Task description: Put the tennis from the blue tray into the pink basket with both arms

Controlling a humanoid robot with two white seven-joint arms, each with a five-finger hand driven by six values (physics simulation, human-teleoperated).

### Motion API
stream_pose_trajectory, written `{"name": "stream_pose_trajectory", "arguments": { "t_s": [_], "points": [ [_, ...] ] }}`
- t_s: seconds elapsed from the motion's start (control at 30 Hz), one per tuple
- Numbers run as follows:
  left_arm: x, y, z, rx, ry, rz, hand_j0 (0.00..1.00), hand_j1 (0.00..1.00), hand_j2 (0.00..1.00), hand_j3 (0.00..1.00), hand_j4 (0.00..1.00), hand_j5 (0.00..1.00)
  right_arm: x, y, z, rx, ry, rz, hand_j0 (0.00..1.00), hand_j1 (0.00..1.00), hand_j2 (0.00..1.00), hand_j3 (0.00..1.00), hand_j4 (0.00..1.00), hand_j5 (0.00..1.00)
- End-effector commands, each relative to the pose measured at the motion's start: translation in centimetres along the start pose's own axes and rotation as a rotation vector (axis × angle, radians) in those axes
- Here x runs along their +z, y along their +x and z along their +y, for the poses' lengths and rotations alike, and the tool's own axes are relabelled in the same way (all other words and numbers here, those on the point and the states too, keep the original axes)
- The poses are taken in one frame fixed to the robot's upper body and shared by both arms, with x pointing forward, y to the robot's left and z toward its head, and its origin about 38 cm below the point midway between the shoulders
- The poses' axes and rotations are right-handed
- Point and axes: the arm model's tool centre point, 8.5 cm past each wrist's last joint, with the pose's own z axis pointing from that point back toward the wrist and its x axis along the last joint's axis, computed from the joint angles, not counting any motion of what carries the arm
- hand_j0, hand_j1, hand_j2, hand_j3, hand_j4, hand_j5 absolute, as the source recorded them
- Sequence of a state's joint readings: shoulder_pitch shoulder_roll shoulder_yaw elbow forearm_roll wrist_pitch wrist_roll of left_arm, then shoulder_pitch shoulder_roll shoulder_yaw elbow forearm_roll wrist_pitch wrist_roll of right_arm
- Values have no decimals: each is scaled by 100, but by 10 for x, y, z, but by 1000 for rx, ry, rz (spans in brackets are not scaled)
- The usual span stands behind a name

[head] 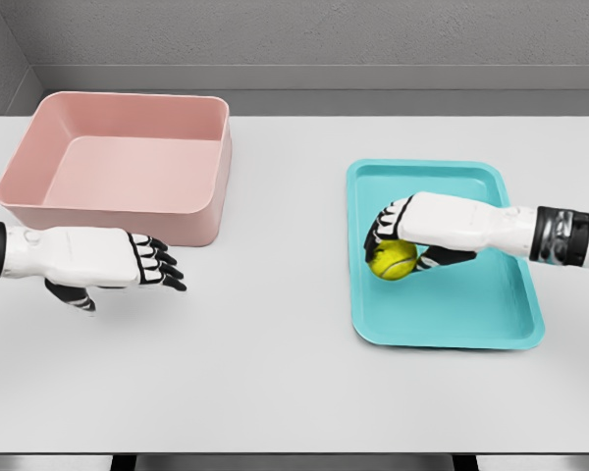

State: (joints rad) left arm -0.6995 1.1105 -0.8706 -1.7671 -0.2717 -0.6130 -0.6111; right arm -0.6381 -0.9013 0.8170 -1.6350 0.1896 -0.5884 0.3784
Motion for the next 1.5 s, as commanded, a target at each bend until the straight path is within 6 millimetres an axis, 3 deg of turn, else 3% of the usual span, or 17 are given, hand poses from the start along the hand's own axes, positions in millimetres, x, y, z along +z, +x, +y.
{"name": "stream_pose_trajectory", "arguments": {
  "t_s": [0.0, 0.4, 0.97, 1.47],
  "points": [
    [1, 0, 0, 4, 2, 1, 100, 100, 100, 100, 100, 100, -8, 4, 0, -9, -9, -22, 57, 57, 57, 57, 57, 57],
    [10, -5, 11, -23, 10, 28, 100, 100, 100, 100, 100, 100, -48, 20, -9, -7, -20, -112, 57, 57, 57, 57, 57, 57],
    [14, -6, 8, -18, 0, 37, 100, 100, 100, 100, 100, 100, -117, 47, 3, -49, 34, -233, 56, 56, 56, 56, 56, 56],
    [15, -7, 9, -19, 3, 38, 100, 100, 100, 100, 100, 100, -131, 39, 8, -74, 48, -222, 57, 57, 57, 57, 57, 57]
  ]
}}
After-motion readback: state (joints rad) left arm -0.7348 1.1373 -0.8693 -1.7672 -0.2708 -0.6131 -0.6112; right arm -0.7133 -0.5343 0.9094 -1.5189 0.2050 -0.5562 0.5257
